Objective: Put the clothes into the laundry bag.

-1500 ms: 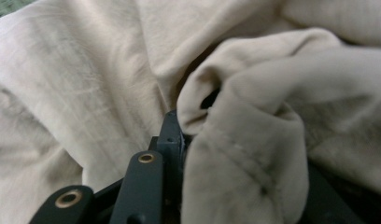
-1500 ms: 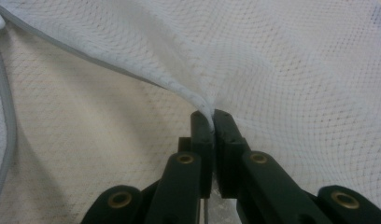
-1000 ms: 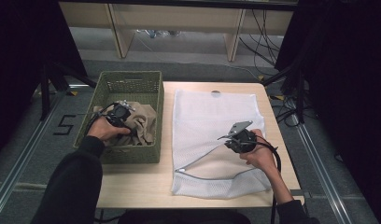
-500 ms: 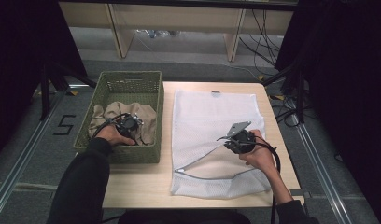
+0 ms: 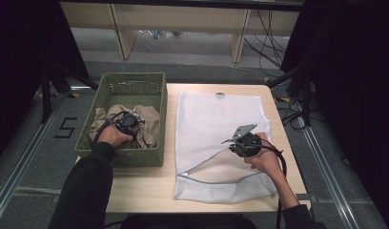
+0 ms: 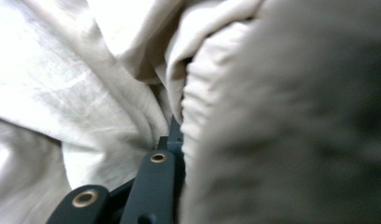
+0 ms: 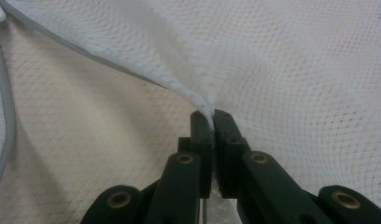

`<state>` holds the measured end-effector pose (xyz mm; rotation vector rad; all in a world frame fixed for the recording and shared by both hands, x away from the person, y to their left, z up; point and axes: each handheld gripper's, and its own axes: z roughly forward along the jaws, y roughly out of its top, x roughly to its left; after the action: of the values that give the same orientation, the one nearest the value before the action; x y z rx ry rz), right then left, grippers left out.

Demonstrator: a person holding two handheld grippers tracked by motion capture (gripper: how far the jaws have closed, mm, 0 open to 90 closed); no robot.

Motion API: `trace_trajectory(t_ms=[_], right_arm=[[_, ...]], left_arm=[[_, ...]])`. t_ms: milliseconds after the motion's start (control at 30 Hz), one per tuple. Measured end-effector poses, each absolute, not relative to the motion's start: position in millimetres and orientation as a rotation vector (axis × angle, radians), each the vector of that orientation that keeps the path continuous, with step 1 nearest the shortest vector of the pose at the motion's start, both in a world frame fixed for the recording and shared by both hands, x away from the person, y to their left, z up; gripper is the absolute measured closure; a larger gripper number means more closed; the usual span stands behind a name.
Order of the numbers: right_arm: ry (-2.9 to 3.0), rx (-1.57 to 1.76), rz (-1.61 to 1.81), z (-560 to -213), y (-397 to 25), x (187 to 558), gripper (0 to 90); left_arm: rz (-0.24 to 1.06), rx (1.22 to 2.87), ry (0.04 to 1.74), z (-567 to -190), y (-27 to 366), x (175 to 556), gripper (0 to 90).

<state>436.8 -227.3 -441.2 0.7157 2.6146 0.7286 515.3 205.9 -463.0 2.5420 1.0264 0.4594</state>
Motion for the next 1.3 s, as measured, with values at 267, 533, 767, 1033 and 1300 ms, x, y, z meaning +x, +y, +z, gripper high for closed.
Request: trace_trajectory(t_ms=[267, 533, 767, 1033, 1300], right_arm=[[2.593, 0.715, 0.751, -437.4, -227.7, 437.1, 88.6], [2.591, 0.711, 0.753, -437.5, -229.1, 437.7, 88.6], [2.583, 0.71, 0.77, -435.8, -229.6, 438.1, 88.6], [2.585, 0.719, 0.766, -435.1, -229.1, 437.1, 88.6], [2.577, 0.69, 0.774, -434.5, -230.4, 439.5, 88.7]], left_arm=[[0.52, 2.239, 1.053, -410.1, 220.6, 501.6, 76.9], [0.561, 2.108, 1.011, -359.7, 233.0, 476.3, 77.0], [0.564, 2.029, 0.93, -324.3, 230.9, 445.7, 76.9], [0.471, 1.966, 0.874, -302.8, 224.2, 416.4, 76.9], [0.41, 1.932, 0.741, -288.7, 201.2, 375.4, 77.0]])
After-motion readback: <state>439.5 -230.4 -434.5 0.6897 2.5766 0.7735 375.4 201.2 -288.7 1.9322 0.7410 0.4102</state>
